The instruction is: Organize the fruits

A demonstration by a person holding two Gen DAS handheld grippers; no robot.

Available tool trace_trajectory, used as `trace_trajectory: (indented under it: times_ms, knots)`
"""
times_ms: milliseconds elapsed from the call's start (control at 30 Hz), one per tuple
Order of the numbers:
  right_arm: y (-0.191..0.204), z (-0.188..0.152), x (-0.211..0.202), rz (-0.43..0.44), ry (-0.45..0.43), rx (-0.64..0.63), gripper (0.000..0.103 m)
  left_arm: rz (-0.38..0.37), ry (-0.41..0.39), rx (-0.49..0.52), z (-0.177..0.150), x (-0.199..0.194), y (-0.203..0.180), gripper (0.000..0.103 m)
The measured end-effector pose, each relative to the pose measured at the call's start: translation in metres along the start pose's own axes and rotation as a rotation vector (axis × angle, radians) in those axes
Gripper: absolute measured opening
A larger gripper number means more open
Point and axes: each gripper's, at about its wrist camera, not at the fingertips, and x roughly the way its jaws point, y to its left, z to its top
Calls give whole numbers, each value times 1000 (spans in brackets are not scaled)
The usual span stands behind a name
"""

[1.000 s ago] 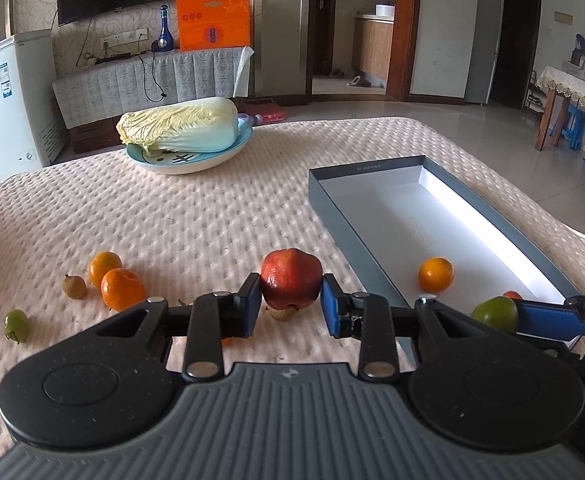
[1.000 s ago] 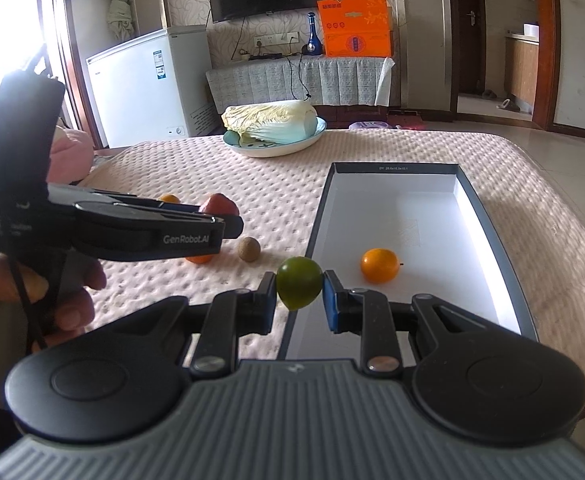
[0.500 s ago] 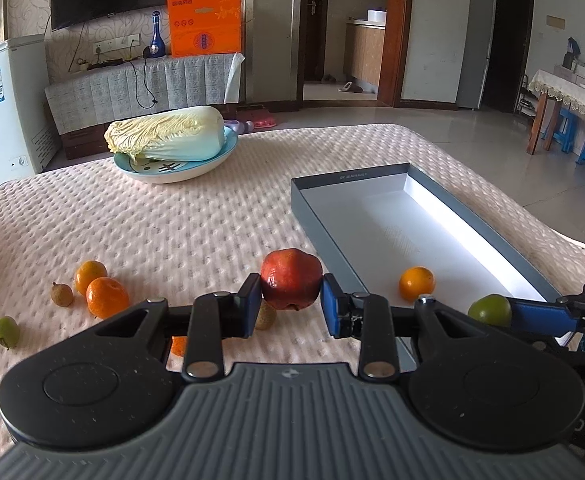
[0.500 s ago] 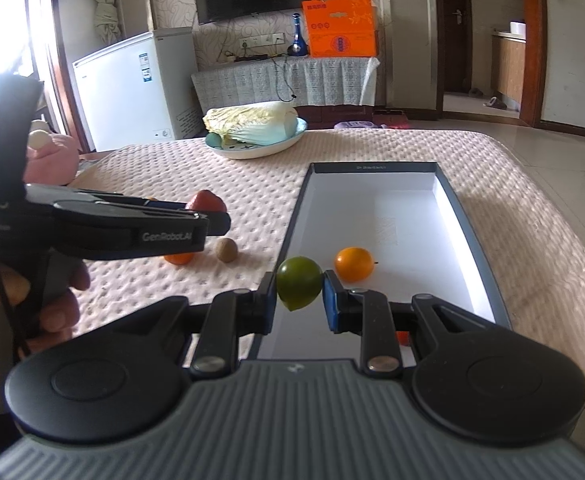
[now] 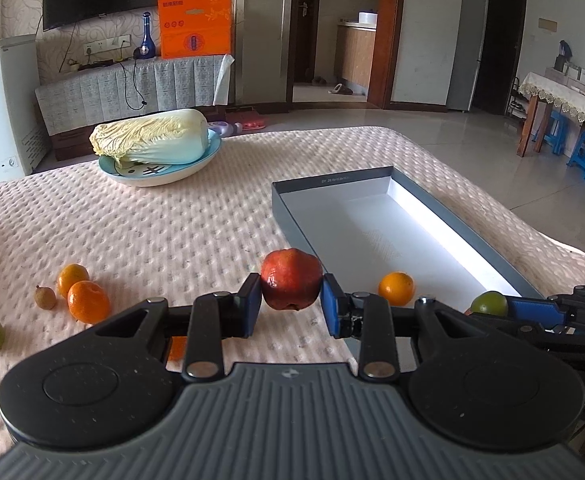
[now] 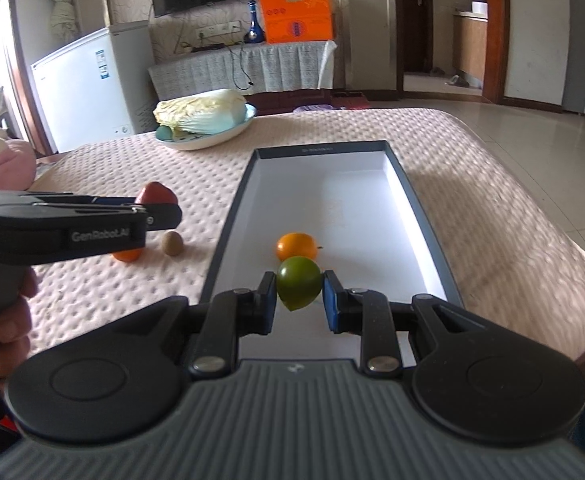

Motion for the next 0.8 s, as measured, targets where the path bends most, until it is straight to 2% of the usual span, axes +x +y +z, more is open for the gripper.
trace_trajectory:
  times_ms: [800]
  knots:
    - [-10,-13,3,-15,69,1,28,-89,10,20,2,34,-69,37]
